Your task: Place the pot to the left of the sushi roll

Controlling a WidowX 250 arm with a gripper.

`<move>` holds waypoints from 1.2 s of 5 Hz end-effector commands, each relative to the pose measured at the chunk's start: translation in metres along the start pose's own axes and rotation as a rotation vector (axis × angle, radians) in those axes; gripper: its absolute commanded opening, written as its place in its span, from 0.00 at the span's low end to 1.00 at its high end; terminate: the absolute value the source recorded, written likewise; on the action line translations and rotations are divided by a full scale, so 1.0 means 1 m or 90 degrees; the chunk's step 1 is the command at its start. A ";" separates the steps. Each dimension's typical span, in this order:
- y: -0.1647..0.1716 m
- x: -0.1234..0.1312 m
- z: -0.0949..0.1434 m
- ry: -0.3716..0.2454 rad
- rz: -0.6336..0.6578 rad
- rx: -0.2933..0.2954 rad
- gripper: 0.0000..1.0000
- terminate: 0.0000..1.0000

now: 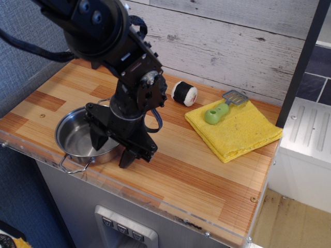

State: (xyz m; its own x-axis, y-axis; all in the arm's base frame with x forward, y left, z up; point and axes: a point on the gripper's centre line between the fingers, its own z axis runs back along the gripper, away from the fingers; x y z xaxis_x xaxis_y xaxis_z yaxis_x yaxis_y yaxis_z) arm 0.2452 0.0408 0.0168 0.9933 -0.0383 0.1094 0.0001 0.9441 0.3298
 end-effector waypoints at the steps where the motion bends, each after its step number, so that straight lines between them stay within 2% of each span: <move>1: 0.004 0.001 0.007 -0.017 0.003 0.003 0.00 0.00; 3: 0.006 -0.006 0.011 -0.011 -0.013 0.001 0.00 0.00; 4: 0.012 -0.006 0.017 -0.013 -0.040 -0.017 0.00 0.00; 6: 0.032 0.023 0.043 -0.083 -0.133 0.011 0.00 0.00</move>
State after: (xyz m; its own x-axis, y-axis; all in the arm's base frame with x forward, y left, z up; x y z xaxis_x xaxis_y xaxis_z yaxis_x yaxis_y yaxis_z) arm 0.2609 0.0547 0.0564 0.9497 -0.2937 0.1085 0.2373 0.9013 0.3623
